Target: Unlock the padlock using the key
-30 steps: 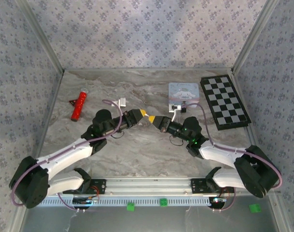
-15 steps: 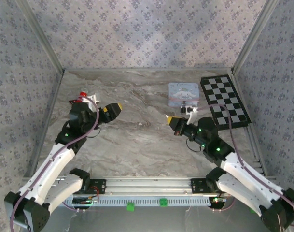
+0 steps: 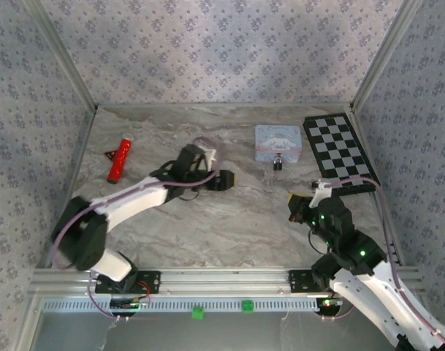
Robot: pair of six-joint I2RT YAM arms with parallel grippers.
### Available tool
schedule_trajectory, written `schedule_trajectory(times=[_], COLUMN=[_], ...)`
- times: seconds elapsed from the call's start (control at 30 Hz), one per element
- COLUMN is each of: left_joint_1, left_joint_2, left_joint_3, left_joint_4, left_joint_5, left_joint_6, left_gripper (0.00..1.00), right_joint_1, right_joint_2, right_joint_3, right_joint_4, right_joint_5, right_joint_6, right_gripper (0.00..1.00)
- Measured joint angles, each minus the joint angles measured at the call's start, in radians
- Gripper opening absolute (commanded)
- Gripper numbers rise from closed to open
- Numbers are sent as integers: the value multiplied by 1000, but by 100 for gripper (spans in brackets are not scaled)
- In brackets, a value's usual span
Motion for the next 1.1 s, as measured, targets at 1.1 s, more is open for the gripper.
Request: schedule_trajectory(times=[1.1], left_joint_1=[-169], left_joint_2=[888], left_joint_3=[949], left_joint_4=[-66], left_joint_5=[-300], left_joint_6=[-19], left_gripper=[66], right_joint_1=[-3], right_joint_2=[-270], right_joint_3=[-27], right_joint_4=[-243], right_joint_5=[206], right_joint_6=[44], right_gripper=[0])
